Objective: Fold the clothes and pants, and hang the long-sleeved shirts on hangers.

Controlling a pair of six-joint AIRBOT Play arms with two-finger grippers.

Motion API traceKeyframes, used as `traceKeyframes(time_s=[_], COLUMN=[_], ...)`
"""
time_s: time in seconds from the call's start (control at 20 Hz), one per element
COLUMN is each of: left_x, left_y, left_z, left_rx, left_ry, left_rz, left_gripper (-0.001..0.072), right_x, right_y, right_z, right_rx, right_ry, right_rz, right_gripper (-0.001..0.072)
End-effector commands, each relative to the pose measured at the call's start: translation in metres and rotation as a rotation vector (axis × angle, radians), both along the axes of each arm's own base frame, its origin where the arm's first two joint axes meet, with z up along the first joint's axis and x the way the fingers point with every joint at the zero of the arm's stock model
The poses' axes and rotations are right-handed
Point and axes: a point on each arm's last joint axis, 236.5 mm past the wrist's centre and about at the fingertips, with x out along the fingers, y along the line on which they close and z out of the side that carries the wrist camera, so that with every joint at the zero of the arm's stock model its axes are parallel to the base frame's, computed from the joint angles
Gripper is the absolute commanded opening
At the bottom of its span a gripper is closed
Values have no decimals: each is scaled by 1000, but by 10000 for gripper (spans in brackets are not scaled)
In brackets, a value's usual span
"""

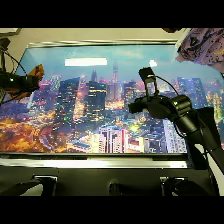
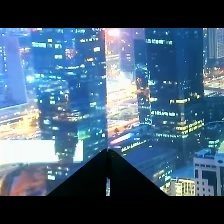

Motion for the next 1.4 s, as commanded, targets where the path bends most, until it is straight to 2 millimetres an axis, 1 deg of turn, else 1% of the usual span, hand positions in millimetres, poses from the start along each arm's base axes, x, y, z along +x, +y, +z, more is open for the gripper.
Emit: traceKeyframes(time_s=[0.0,0.05,0.1,0.15,0.2,0.25,0.3,0.35,0.45,0.5,0.55,0.65,0.7,0.8,0.9,1.0,1.15,1.25,1.3,1.35], left_x=[2,2,4,5,5,8,15,29,60,73,85,110,123,145,164,175,180,182,183,182], left_y=[0,0,0,2,12,28,52,82,143,174,200,247,267,297,315,323,327,331,331,329], left_z=[1,1,1,-1,-7,-14,-21,-27,-44,-60,-79,-119,-138,-171,-199,-223,-258,-270,-272,-271], left_rx=[0,0,0,-4,0,41,94,124,103,106,106,109,109,111,113,114,99,93,92,85], left_ry=[-7,-10,-16,-8,21,32,33,12,-41,-33,-21,-11,-15,-32,-52,-68,-60,-69,-72,-68], left_rz=[1,2,4,23,100,153,224,327,485,539,582,644,669,699,711,712,733,746,745,747], left_gripper=[19,19,66,387,720,720,720,720,720,720,720,720,720,720,720,720,720,720,650,324], right_x=[0,0,0,0,0,0,0,0,0,0,0,0,0,0,0,0,0,0,0,0], right_y=[0,0,0,0,0,0,0,0,0,0,0,0,0,0,0,0,0,0,0,0], right_z=[1,1,1,1,1,1,1,1,1,1,1,1,1,1,1,1,1,1,1,1], right_rx=[-1,0,0,0,0,0,0,0,0,0,0,-1,0,0,0,0,-1,0,0,0], right_ry=[-2,-3,-2,-3,-2,-3,-2,-3,-3,-3,-2,-2,-3,-3,-2,-2,-2,-3,-3,-3], right_rz=[2,2,2,2,2,2,1,2,2,2,2,2,2,2,2,2,2,2,2,2], right_gripper=[33,33,33,33,33,33,33,33,33,33,33,33,33,33,33,33,33,33,33,33])
